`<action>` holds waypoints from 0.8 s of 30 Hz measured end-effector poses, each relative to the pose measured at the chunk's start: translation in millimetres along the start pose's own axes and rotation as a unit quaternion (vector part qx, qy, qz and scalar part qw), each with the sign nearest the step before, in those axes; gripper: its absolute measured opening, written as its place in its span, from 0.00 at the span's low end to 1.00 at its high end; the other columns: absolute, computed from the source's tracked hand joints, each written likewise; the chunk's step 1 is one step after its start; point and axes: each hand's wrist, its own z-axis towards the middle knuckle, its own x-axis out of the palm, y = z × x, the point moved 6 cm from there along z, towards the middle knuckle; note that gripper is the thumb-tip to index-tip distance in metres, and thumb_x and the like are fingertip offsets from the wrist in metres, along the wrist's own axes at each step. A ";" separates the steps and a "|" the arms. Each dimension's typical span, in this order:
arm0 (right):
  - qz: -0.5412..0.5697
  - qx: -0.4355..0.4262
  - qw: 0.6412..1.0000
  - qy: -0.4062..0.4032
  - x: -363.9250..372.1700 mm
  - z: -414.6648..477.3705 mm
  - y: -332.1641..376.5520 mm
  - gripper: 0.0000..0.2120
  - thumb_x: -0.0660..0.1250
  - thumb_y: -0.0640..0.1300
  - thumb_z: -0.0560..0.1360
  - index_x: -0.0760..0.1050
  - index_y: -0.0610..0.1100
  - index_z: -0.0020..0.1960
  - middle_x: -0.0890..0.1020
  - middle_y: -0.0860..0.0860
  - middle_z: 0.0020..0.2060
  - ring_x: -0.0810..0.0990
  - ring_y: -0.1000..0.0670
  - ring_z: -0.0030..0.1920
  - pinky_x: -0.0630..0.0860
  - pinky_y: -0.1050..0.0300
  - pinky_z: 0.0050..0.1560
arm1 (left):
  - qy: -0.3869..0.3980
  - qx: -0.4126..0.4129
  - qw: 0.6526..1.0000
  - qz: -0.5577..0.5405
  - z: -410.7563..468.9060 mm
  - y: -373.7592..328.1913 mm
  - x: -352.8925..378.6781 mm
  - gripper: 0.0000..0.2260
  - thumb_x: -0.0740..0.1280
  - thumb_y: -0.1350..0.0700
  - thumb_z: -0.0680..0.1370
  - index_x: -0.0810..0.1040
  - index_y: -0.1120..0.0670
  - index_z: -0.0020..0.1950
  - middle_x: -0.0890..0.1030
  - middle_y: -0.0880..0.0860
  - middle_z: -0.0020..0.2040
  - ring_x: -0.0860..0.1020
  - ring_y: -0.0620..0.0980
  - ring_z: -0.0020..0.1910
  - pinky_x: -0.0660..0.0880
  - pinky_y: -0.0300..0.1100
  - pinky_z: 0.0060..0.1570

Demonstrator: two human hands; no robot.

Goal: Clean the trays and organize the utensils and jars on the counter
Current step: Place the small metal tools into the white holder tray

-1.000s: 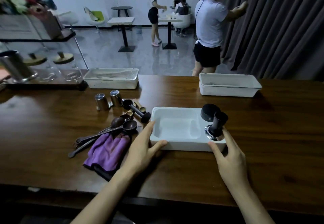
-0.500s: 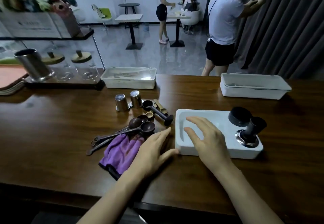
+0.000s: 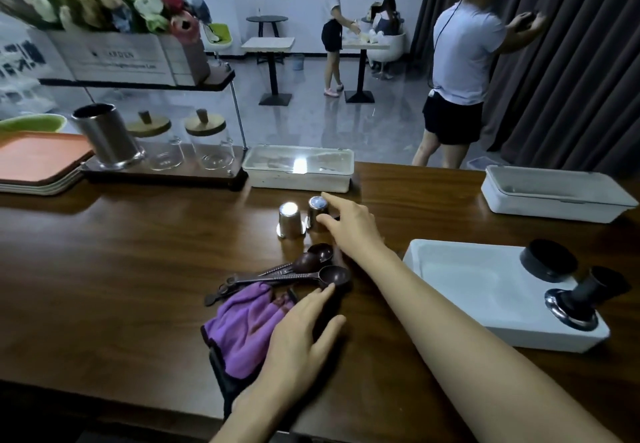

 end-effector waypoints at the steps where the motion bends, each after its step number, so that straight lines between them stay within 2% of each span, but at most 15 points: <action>1: -0.001 0.014 1.000 -0.003 4.4 7.6 -1.5 0.23 0.67 0.54 0.79 0.70 0.59 0.73 0.81 0.47 0.63 0.77 0.41 0.63 0.73 0.48 0.62 | -0.011 -0.003 1.000 -0.001 2.8 1.9 -3.7 0.25 0.62 0.37 0.80 0.70 0.40 0.76 0.76 0.38 0.71 0.70 0.32 0.71 0.70 0.39 0.71; 5: -0.001 0.044 0.999 -0.018 19.3 24.8 -11.0 0.22 0.69 0.54 0.78 0.73 0.59 0.71 0.81 0.48 0.63 0.78 0.40 0.64 0.74 0.48 0.63 | -0.027 -0.004 0.999 -0.016 6.9 3.2 -7.9 0.23 0.65 0.41 0.80 0.72 0.42 0.75 0.78 0.36 0.67 0.71 0.31 0.68 0.70 0.34 0.68; 12: 0.009 0.030 0.998 -0.053 21.1 24.0 -10.2 0.21 0.70 0.53 0.77 0.75 0.57 0.69 0.83 0.50 0.60 0.79 0.43 0.61 0.74 0.51 0.60 | -0.029 -0.016 0.999 -0.029 6.5 2.1 -8.6 0.20 0.66 0.44 0.80 0.75 0.41 0.72 0.79 0.35 0.61 0.74 0.31 0.64 0.72 0.33 0.63; 17: 0.057 0.006 0.992 -0.112 -7.2 5.9 -5.3 0.20 0.70 0.52 0.78 0.75 0.56 0.69 0.83 0.52 0.60 0.80 0.50 0.60 0.73 0.61 0.55 | -0.022 -0.014 0.999 -0.028 6.5 0.1 -9.1 0.20 0.64 0.41 0.79 0.76 0.42 0.71 0.81 0.36 0.59 0.76 0.33 0.61 0.74 0.36 0.61; 21: 0.083 0.002 0.984 -0.158 -45.6 -24.5 -15.8 0.21 0.72 0.53 0.76 0.76 0.56 0.69 0.84 0.54 0.57 0.84 0.54 0.52 0.81 0.53 0.55 | -0.024 -0.010 0.999 -0.022 6.5 0.7 -7.1 0.19 0.65 0.42 0.79 0.77 0.42 0.69 0.82 0.36 0.57 0.78 0.34 0.60 0.77 0.41 0.60; 24: 0.097 0.012 0.977 -0.188 -80.5 -58.5 -37.2 0.21 0.73 0.51 0.76 0.77 0.53 0.69 0.84 0.56 0.57 0.83 0.61 0.51 0.80 0.59 0.57 | -0.021 -0.007 1.000 -0.021 7.0 0.6 -4.7 0.16 0.66 0.44 0.80 0.78 0.42 0.68 0.82 0.36 0.56 0.79 0.36 0.58 0.79 0.45 0.59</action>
